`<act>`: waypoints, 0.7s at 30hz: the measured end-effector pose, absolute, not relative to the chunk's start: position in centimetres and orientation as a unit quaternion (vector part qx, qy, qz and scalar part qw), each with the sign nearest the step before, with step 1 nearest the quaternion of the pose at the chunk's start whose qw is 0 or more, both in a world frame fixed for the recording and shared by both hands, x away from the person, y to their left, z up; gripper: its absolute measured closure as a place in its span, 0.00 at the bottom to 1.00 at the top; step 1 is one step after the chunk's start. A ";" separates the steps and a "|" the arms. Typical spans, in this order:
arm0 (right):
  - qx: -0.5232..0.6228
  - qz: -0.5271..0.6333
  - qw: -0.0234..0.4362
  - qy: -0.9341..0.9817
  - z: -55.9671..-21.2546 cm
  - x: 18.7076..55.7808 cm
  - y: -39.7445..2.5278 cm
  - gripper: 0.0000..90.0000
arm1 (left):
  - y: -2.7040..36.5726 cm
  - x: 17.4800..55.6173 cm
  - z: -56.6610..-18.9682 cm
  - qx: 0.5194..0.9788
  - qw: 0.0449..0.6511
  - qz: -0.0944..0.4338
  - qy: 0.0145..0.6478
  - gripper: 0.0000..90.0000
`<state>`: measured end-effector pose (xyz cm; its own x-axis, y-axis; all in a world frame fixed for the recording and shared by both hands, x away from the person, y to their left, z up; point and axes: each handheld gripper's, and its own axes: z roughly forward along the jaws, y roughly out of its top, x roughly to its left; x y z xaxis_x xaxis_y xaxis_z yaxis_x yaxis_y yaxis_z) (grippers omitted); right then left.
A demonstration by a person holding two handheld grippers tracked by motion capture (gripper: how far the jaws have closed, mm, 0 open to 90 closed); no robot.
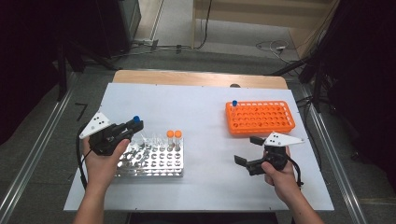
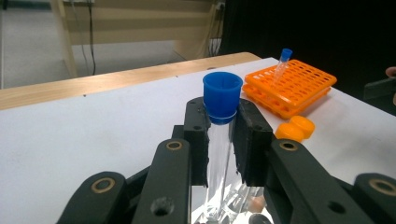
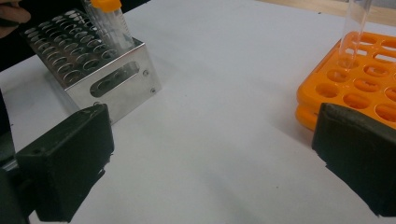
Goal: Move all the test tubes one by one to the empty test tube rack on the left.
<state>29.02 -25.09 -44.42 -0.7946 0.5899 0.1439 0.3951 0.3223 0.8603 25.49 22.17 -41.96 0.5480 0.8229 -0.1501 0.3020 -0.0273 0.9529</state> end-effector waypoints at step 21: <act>0.310 0.493 0.104 0.806 -44.6 29.3 -25.2 0.00 | 21.3 25.4 -43.4 0.699 0.534 0.231 0.415 0.85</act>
